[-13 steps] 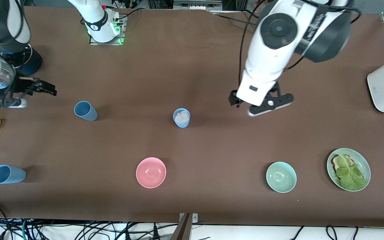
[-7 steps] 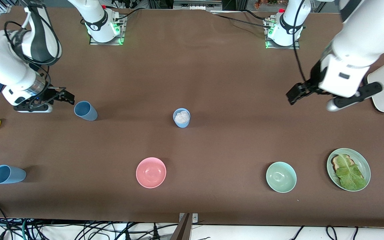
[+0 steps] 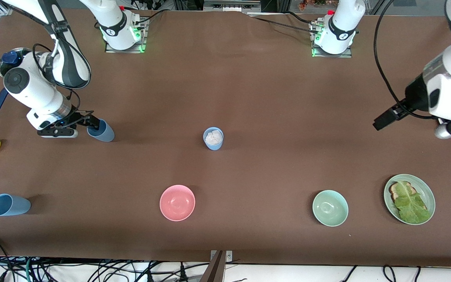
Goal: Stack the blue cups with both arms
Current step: 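Withdraw the left gripper while the right gripper reaches the empty cup, then grasp the empty blue cup's rim with the right gripper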
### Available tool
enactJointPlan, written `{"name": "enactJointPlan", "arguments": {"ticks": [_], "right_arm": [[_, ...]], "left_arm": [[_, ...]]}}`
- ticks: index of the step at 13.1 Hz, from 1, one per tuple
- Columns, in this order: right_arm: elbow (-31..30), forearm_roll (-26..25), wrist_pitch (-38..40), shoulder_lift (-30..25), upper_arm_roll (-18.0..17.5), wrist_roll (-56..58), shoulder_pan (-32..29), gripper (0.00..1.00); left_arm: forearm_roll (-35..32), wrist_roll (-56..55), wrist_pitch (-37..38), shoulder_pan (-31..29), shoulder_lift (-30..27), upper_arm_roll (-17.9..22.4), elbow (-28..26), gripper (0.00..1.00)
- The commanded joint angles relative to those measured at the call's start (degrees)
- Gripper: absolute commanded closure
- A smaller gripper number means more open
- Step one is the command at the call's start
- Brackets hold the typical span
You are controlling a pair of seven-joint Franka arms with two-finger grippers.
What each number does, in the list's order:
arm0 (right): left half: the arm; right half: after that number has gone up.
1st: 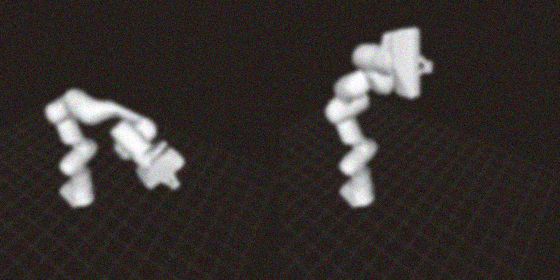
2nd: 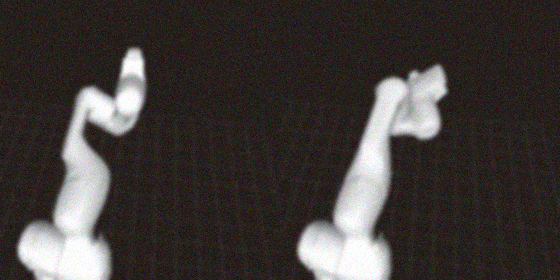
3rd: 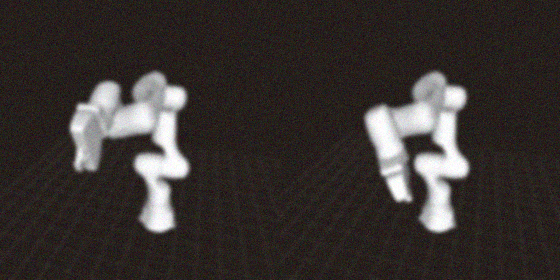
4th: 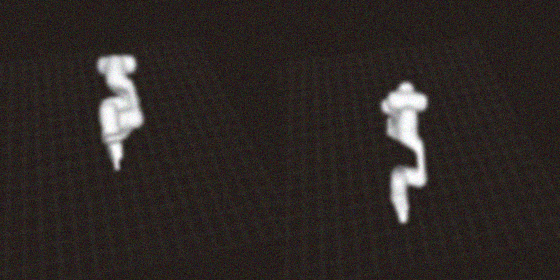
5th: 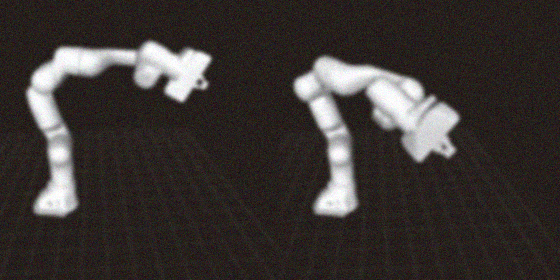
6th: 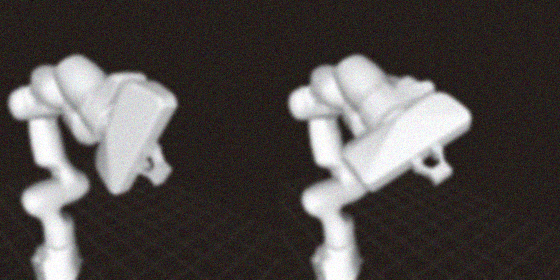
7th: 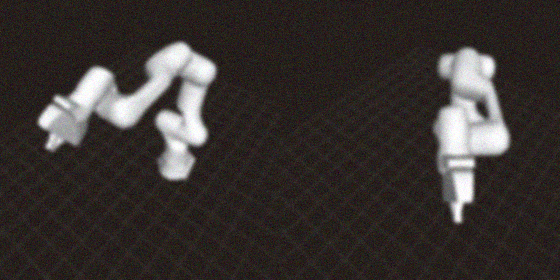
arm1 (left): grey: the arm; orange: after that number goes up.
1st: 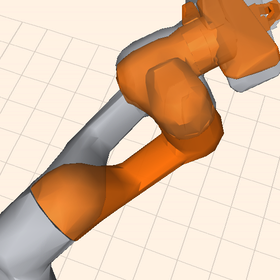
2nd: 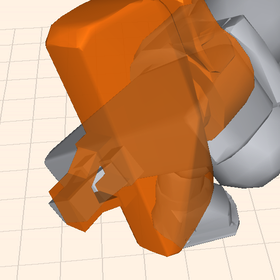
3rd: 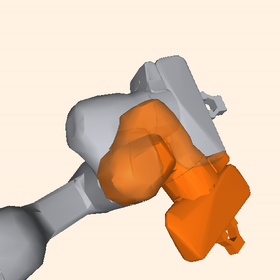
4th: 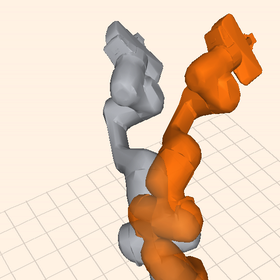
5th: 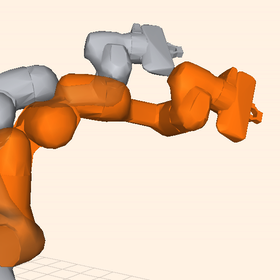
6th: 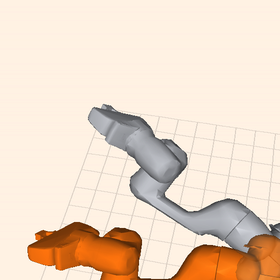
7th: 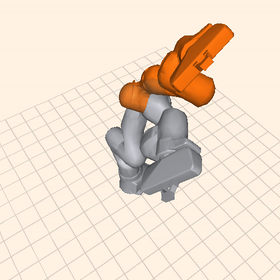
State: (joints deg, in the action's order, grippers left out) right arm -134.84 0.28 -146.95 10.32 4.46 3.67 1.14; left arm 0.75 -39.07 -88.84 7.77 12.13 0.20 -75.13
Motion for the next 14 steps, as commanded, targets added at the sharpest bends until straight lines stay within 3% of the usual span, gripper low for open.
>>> {"name": "enactJointPlan", "arguments": {"ticks": [1,2,3,5,8,14], "right_arm": [[-1.0,-0.5,-3.6,2.0,-0.2,-0.6,0.2,0.42],[-1.0,-0.5,-3.5,1.9,-0.2,-0.5,0.2,0.69],[-1.0,-0.5,-3.4,1.9,-0.2,-0.2,0.2,0.87],[-0.9,-0.5,-3.3,1.7,-0.2,0.0,0.1,1.00],[-0.9,-0.5,-3.2,1.5,-0.2,0.0,0.2,1.00],[0.4,-0.5,0.1,-1.3,-1.7,-0.1,0.1,1.00]], "left_arm": [[0.5,2.6,-1.5,-3.3,-1.6,-1.5,-0.5,0.00],[0.0,8.0,-1.6,-4.1,-1.6,-1.5,-0.5,0.00],[0.0,16.0,-1.6,-5.9,-1.8,-1.5,-0.6,0.00],[0.5,29.0,-1.6,-8.9,-1.9,-1.5,-0.7,0.00],[2.6,36.0,-0.7,-10.8,-3.9,-1.6,-1.9,0.00],[3.2,36.0,2.0,-11.6,-9.8,-1.5,-4.3,0.00]]}}
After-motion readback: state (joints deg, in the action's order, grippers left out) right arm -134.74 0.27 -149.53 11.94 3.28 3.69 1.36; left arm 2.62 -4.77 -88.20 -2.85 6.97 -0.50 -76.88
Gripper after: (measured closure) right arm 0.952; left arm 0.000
